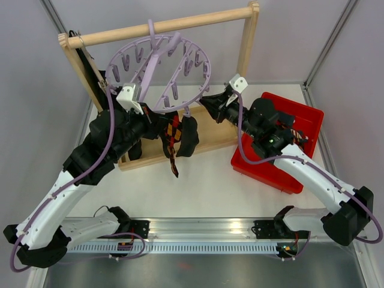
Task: Clip the socks to the hanger
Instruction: Open the clamp at the hanger.
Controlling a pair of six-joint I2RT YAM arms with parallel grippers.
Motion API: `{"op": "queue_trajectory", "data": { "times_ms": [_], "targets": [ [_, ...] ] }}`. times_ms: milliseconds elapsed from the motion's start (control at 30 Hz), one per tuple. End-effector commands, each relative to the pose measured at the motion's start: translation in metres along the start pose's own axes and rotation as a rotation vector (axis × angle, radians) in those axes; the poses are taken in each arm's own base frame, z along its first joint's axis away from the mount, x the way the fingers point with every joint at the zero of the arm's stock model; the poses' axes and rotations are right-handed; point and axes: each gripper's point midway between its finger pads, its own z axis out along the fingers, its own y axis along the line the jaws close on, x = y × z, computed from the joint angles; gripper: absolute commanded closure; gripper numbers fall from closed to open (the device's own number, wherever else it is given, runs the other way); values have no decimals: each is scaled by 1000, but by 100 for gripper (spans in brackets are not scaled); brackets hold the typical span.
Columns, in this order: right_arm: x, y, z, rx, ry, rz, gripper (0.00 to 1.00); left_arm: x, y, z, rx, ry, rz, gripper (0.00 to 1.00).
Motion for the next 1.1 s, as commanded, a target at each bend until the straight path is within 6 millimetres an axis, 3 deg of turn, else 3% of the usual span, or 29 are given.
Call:
{"op": "queue_trajectory", "data": {
  "times_ms": [0,233,467,667,767,1067],
  "targets": [
    [-10,14,-6,-14,-12,-47,78,-14,1,-11,-7,-43,-3,98],
    [-15,19,-10,-23,-12,-65,65,-22,11,-24,-54,-71,-5,98],
    [-10,25,-5,-27,6,-85,41,-22,10,-25,-47,-67,0,98],
    [-7,35,-3,-22,7,-100,40,-21,8,-24,-35,-64,3,98],
    [-4,36,1,8,18,-123,35,-21,7,-25,-27,-64,4,98],
    [-3,36,7,100,9,-163,33,-22,5,-25,-19,-64,14,98]
  ]
}}
